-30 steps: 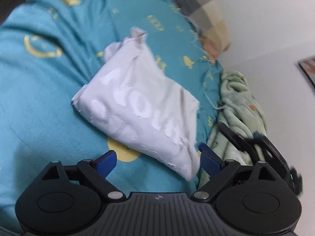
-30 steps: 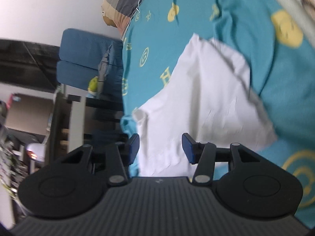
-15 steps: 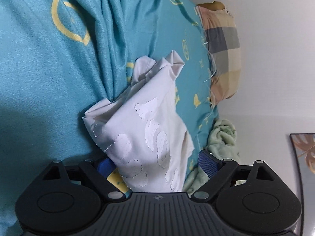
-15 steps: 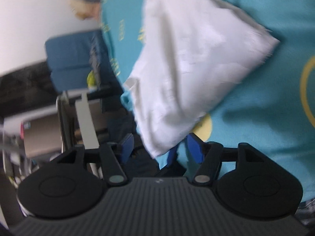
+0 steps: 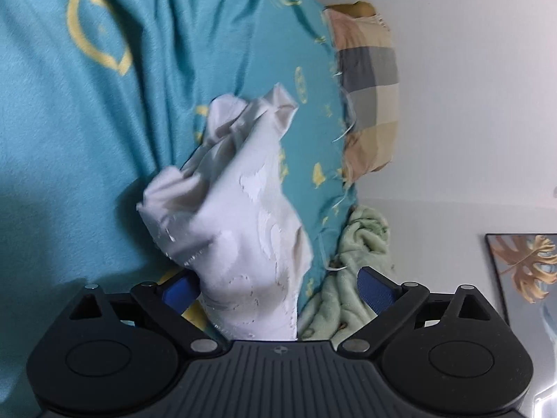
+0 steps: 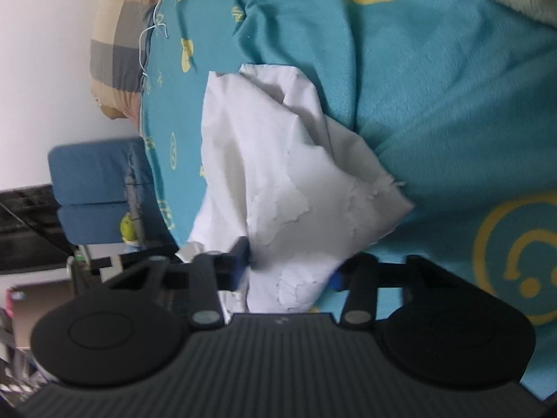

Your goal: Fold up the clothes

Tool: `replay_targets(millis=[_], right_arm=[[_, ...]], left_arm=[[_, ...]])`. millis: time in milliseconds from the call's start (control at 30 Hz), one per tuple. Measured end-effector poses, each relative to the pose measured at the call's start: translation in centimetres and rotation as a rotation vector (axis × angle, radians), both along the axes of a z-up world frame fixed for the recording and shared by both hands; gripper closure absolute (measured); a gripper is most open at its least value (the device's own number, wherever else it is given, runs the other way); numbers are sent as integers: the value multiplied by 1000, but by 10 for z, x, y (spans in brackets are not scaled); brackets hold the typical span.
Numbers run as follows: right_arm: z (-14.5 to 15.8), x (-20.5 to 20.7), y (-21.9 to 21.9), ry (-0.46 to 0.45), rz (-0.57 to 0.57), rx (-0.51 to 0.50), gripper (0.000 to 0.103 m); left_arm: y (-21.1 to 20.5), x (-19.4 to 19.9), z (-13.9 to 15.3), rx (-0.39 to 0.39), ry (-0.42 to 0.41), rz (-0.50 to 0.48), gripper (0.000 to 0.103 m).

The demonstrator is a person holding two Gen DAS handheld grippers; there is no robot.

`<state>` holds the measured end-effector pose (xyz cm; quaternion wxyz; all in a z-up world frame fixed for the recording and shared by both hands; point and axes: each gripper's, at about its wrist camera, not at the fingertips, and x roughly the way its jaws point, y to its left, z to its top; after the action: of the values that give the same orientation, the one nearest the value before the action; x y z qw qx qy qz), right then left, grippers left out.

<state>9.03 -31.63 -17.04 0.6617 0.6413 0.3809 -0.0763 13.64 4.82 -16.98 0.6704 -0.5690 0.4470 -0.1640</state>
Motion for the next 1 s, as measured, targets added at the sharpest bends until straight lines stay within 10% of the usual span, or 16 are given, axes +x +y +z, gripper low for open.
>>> replay_targets(millis=[500,733,1000], right_arm=[[18,-3,-2,-35,165,111,60],[5,14,16,-100,202,336,52],[-2,22,3,-126,116,320,51]], left_arm=[[-1,8,4,-12,-39,33,72],[-3,21,18,-60,-129,16,76],[6,23,20,-99,-145,6,79]])
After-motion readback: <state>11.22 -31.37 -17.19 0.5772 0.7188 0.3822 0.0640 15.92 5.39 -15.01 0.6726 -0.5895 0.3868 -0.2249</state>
